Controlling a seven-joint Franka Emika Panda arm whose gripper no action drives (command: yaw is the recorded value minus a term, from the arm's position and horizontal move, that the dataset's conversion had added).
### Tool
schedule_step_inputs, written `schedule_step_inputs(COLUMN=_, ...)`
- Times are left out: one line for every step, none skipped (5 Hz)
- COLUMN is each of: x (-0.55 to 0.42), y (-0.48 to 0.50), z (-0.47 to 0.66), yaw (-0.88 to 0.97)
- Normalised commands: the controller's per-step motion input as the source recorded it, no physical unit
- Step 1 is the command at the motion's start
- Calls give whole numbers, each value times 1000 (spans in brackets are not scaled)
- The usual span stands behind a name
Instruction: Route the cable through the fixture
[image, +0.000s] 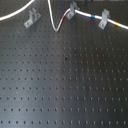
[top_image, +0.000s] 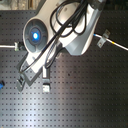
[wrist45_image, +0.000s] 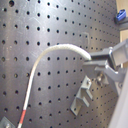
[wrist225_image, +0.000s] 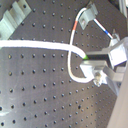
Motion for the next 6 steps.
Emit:
schedule_step_inputs(x=62, y=61, z=171, yaw=0)
schedule_step_inputs(x=-182, y=189, z=416, yaw=111)
schedule_step_inputs(x=-461, y=57, z=377, yaw=11)
schedule_step_inputs(x=-622, y=-90, z=292, yaw=0)
schedule_step_inputs(x=-629, y=-119, z=247, yaw=0)
schedule_step_inputs(x=-589, y=-50, z=339, yaw=0)
